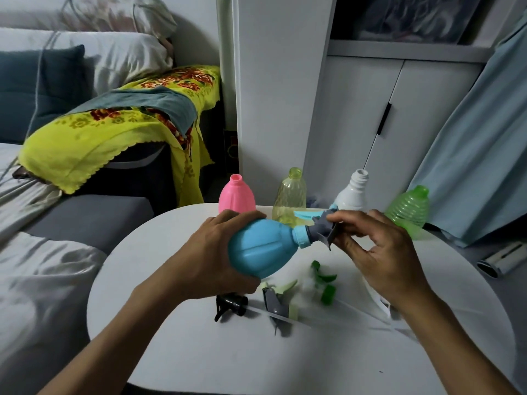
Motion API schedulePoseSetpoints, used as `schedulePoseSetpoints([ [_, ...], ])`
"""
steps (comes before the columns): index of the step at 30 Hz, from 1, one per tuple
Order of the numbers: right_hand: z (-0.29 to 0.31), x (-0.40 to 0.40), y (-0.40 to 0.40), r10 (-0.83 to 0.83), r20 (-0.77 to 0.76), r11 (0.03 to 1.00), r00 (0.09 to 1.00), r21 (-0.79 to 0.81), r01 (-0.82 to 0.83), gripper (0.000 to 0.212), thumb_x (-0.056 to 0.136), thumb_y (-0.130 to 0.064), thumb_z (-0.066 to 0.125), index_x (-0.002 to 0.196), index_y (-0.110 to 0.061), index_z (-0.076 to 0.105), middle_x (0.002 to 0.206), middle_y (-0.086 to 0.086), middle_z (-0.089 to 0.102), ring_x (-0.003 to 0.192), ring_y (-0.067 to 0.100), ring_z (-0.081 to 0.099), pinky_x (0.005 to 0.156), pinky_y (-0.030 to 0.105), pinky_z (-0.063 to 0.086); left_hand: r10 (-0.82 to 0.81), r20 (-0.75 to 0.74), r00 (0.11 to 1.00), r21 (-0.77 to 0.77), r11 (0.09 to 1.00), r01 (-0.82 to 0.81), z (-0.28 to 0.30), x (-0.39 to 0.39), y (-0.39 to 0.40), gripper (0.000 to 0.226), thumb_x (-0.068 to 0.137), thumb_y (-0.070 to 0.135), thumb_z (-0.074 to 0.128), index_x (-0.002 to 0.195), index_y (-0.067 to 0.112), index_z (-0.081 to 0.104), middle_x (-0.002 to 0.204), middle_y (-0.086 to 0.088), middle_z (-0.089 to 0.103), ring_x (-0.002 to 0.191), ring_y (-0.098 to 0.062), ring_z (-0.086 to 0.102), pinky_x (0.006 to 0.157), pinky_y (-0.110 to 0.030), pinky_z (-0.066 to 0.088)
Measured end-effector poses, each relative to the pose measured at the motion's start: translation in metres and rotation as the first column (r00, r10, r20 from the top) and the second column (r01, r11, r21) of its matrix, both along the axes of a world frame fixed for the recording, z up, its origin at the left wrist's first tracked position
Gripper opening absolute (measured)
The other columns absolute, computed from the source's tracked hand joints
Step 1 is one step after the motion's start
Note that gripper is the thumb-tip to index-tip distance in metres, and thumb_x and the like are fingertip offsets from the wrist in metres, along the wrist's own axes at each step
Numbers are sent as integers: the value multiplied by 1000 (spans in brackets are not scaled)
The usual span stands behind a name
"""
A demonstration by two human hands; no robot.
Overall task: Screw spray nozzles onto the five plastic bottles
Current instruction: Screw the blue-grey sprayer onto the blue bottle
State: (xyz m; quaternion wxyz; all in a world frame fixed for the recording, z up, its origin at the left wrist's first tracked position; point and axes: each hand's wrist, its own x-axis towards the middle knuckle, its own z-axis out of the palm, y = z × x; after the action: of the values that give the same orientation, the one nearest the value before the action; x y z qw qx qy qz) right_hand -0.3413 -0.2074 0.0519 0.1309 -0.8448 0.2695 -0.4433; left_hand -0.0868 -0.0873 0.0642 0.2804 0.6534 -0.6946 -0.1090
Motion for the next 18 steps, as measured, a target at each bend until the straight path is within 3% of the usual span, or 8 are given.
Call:
schedulePoseSetpoints([
  [2,-1,-2,-3,-24,-65,998,998,-59,20,29,75,-17,84,103,-19,76,94,-3,60,83,24,57,72,40,50,44,86,995,-18,999,-42,2,-3,4,96,53,38,85,139,39,43,123,12,48,105,-17,46,89,-38,49],
  [6,-5,2,1,6,-258,973,966,-220,-65,43,68,-11,88,108,-20,75,124,1,66,116,30,55,92,51,45,55,126,990,-98,994,-42,-7,-17,19,96,52,41,81,139,42,40,127,12,46,102,-15,42,84,-36,50],
  [10,-10,8,14,172,-307,975,936,-83,-206,47,69,-27,87,113,-20,73,111,-13,66,120,17,53,93,47,46,22,185,982,-80,997,-7,-15,-14,29,99,53,45,81,140,46,33,131,14,42,108,-13,41,85,-32,50],
  [14,-10,10,20,184,-265,983,947,39,-181,48,65,-28,91,108,-22,72,109,-1,67,110,19,57,89,46,50,-5,160,987,-31,999,10,-14,-7,29,101,55,44,84,140,49,30,131,16,41,110,-12,41,88,-31,50],
  [18,-7,8,21,221,-257,973,941,128,-194,42,67,-36,89,104,-26,70,104,-3,65,106,19,58,88,39,47,-24,155,988,-8,1000,25,-14,-5,27,101,54,45,83,138,52,27,130,18,41,111,-12,42,89,-32,51],
])
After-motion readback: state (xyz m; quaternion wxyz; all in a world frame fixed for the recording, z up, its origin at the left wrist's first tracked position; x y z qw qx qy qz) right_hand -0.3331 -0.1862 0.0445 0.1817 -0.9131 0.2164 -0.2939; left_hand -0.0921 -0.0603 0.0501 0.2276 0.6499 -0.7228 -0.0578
